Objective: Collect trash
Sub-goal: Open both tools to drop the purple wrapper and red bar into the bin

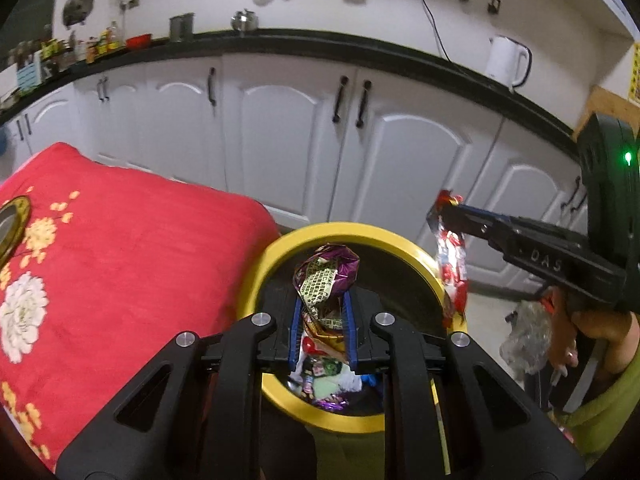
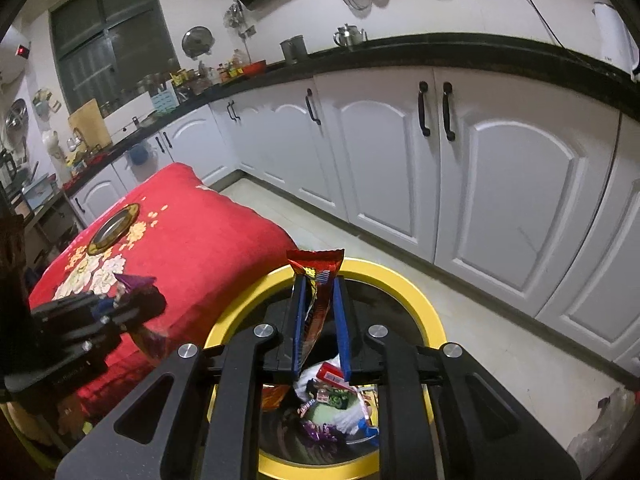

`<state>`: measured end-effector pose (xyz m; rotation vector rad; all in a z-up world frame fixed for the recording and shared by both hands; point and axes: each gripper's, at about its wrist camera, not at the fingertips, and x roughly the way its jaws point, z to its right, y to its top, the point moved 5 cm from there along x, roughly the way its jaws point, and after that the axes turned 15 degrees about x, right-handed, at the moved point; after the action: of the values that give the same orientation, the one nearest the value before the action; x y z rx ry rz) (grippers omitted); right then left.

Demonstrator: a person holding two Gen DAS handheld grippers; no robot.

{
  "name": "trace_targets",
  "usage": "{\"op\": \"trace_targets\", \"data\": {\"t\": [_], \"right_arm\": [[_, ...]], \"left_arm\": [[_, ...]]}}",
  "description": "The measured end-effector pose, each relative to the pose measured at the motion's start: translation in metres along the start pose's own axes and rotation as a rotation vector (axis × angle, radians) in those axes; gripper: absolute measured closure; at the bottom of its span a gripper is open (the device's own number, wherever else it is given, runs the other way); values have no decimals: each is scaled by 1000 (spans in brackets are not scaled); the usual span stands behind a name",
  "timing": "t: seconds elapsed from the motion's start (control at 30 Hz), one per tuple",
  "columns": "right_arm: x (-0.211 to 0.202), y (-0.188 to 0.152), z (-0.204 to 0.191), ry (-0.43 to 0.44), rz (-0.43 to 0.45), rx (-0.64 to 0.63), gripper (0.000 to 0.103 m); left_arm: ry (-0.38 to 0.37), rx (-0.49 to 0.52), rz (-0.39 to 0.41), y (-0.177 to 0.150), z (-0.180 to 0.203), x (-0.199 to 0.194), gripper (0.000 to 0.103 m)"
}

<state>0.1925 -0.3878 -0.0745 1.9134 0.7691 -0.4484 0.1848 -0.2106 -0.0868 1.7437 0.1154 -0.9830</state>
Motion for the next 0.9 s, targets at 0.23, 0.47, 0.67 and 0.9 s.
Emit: {"op": "trace_targets", "data": {"t": [0.23, 0.47, 0.67, 0.9], "right_arm": [[10, -2, 10, 5, -28, 15, 86], [18, -1, 19, 1, -51, 42, 70], [10, 2, 23, -10, -26, 65, 55], [-15, 0, -6, 4, 54, 4, 26]], "left_arm": [[-39, 18, -46, -5, 12, 22, 91], [-50, 17, -87, -11, 14, 38, 74], [-20, -29, -90, -14, -1, 30, 30], [89, -113, -32, -15, -42, -16, 11]]}}
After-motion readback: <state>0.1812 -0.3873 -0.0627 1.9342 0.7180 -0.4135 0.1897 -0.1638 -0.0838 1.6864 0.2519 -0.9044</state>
